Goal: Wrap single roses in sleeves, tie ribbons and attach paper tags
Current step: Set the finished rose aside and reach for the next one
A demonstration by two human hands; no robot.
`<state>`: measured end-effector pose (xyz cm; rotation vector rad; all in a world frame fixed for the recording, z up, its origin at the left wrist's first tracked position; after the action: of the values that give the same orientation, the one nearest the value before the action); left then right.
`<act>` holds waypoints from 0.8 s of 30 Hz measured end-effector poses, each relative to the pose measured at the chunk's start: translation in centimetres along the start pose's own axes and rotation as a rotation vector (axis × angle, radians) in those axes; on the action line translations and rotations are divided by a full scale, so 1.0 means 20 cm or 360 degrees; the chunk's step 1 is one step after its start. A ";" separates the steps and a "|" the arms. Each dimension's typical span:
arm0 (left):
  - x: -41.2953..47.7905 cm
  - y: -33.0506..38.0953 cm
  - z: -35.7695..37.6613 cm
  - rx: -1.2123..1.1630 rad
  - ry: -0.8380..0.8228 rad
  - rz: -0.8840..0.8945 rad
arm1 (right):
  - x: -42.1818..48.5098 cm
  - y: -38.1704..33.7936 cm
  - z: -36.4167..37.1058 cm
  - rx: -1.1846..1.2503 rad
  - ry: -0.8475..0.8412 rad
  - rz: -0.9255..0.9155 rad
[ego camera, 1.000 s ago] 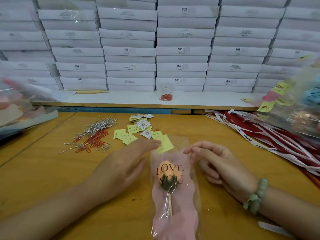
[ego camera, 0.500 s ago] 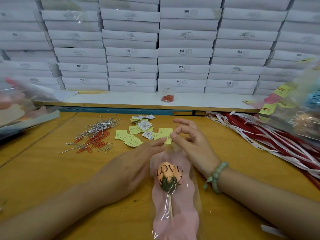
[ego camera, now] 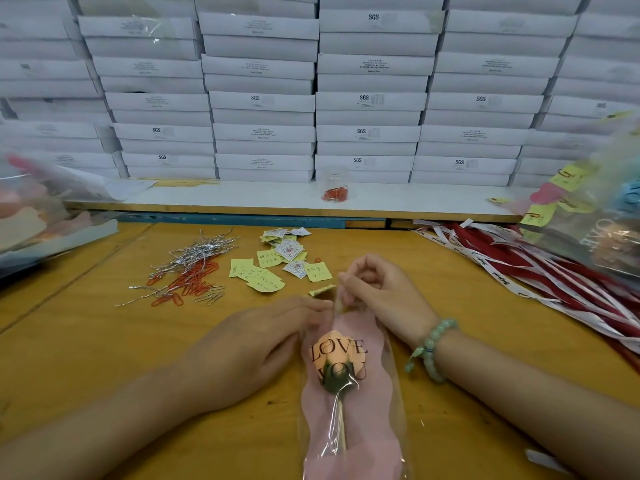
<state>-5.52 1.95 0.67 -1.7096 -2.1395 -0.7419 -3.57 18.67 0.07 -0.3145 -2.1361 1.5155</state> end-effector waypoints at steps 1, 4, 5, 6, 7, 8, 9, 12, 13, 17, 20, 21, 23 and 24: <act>0.00 0.01 0.00 0.0002 -0.0018 0.0009 | 0.00 0.00 0.00 -0.0003 0.0005 0.0016; 0.00 0.00 -0.01 0.0070 0.0009 -0.0029 | -0.01 0.01 0.00 -0.0080 -0.0021 0.0025; 0.00 -0.01 -0.02 0.0106 0.0054 -0.0072 | -0.01 0.00 0.00 -0.0098 -0.0017 0.0016; 0.00 -0.03 -0.02 0.0128 0.0084 -0.0124 | -0.01 0.00 0.00 -0.0113 -0.0004 0.0000; 0.00 -0.05 -0.02 0.0132 0.0089 -0.0170 | -0.01 0.00 0.00 -0.0141 0.0012 -0.0028; 0.00 -0.06 -0.01 0.0122 0.0064 -0.0203 | 0.00 -0.01 -0.01 -0.0188 0.0026 -0.0068; 0.00 -0.07 0.01 0.0109 0.0015 -0.0225 | 0.00 -0.01 -0.01 -0.0248 0.0034 -0.0107; 0.00 -0.09 0.04 0.0108 -0.0093 -0.0230 | -0.01 -0.02 0.00 -0.0413 -0.0002 -0.0207; 0.00 -0.09 0.04 0.0117 -0.0098 -0.0234 | -0.01 -0.02 0.01 -0.0485 -0.0041 -0.0256; -0.01 -0.10 0.05 0.0115 -0.0109 -0.0249 | -0.02 0.00 0.09 -0.0854 -0.0262 -0.0340; -0.01 -0.12 0.06 0.0070 -0.0145 -0.0267 | -0.03 0.02 0.09 -0.1001 -0.0330 -0.0282; -0.01 -0.12 0.07 0.0059 -0.0154 -0.0266 | -0.03 0.02 0.10 -0.1012 -0.0344 -0.0293; -0.01 -0.12 0.07 0.0044 -0.0157 -0.0264 | -0.03 0.01 0.10 -0.1011 -0.0362 -0.0329; -0.01 -0.12 0.07 0.0036 -0.0154 -0.0265 | -0.03 0.01 0.11 -0.1002 -0.0363 -0.0332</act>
<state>-7.61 2.27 -1.02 -1.6010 -2.3696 -0.6880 -4.15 16.72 -0.89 -0.1222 -2.6960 0.7628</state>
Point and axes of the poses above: each hand's wrist, its own x-axis towards the middle knuckle, its own z-axis out of the palm, y = z × x, the point moved 7 cm from there along x, towards the middle knuckle, and after that the axes turned 10 degrees about y, right-handed, at the moved point
